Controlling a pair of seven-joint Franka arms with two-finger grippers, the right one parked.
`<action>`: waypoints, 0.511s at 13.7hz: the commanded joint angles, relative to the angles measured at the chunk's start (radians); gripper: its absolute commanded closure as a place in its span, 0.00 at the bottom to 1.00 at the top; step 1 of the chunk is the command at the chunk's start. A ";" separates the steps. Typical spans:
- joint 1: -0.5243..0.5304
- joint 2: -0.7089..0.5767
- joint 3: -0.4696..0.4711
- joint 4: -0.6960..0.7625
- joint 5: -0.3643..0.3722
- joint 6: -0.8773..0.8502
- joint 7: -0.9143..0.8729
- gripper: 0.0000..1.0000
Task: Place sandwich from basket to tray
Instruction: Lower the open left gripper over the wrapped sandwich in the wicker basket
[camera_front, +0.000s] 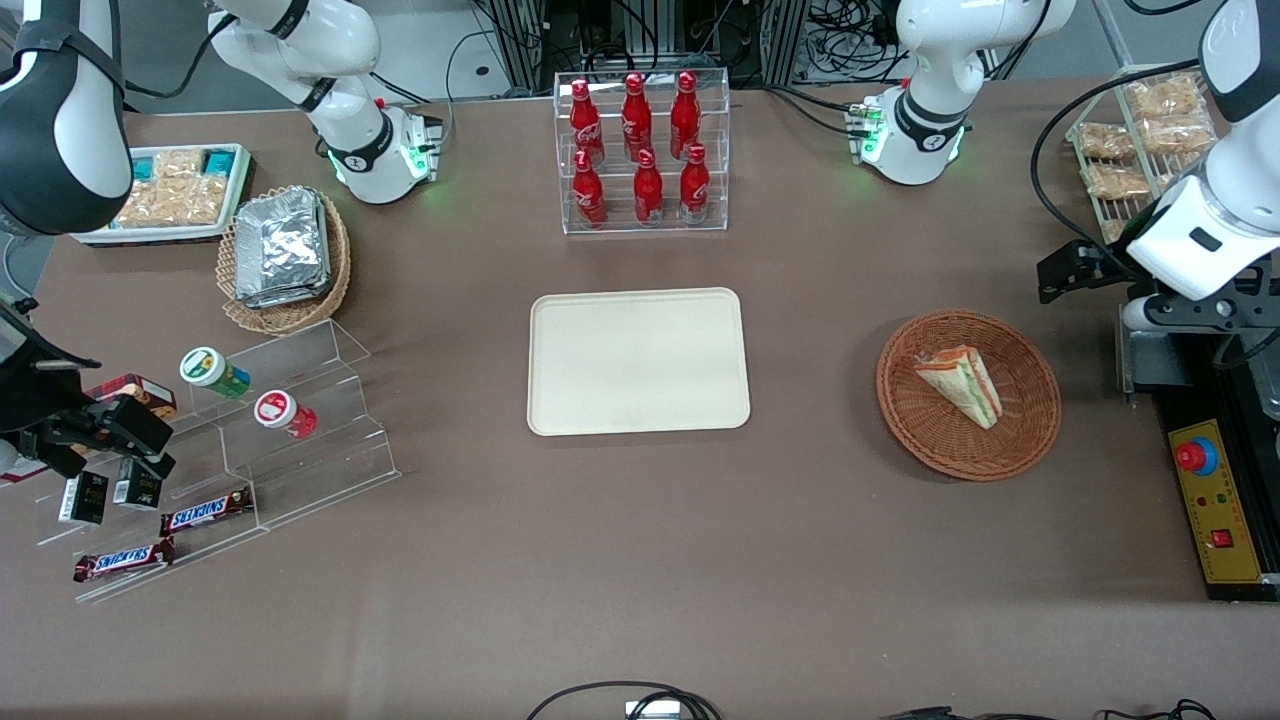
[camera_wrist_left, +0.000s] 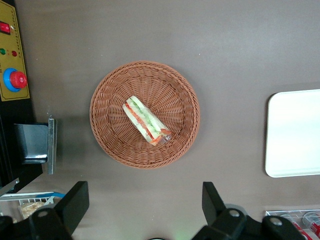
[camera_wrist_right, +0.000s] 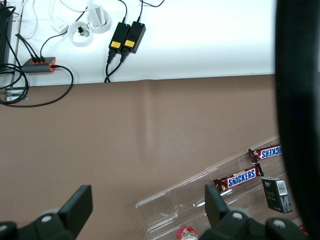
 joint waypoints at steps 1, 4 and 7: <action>-0.008 -0.011 0.004 -0.012 0.021 -0.017 -0.004 0.00; -0.008 -0.001 0.003 -0.014 0.035 -0.014 -0.050 0.00; -0.008 -0.005 0.003 -0.093 0.052 0.060 -0.054 0.00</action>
